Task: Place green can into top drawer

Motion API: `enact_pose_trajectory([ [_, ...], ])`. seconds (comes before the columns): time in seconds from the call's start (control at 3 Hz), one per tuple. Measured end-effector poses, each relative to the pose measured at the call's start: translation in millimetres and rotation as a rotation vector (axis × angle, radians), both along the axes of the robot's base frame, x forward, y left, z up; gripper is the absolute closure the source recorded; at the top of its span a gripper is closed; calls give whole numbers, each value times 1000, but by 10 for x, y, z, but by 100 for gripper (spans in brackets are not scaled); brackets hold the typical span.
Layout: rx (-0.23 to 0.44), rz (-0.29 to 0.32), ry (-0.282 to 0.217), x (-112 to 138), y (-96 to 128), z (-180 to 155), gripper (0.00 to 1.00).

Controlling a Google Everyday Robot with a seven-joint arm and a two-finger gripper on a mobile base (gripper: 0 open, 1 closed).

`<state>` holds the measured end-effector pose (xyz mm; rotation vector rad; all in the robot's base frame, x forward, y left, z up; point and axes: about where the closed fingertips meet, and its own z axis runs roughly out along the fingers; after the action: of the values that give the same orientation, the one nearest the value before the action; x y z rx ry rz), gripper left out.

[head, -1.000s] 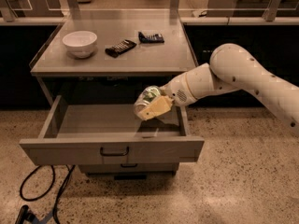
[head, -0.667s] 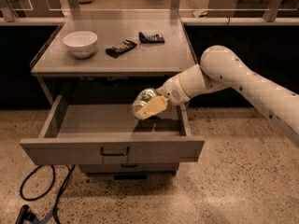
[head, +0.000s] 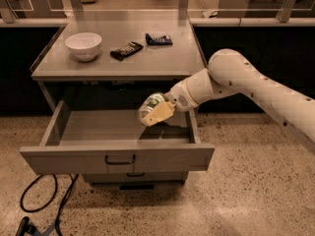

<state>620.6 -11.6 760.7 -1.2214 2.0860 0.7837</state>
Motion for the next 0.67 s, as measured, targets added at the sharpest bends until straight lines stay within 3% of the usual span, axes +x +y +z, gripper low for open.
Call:
enact_pose_trajectory([
  [0.33, -119, -128, -81, -81, -160, 113, 100],
  [0.67, -255, -243, -195, -153, -240, 115, 100],
])
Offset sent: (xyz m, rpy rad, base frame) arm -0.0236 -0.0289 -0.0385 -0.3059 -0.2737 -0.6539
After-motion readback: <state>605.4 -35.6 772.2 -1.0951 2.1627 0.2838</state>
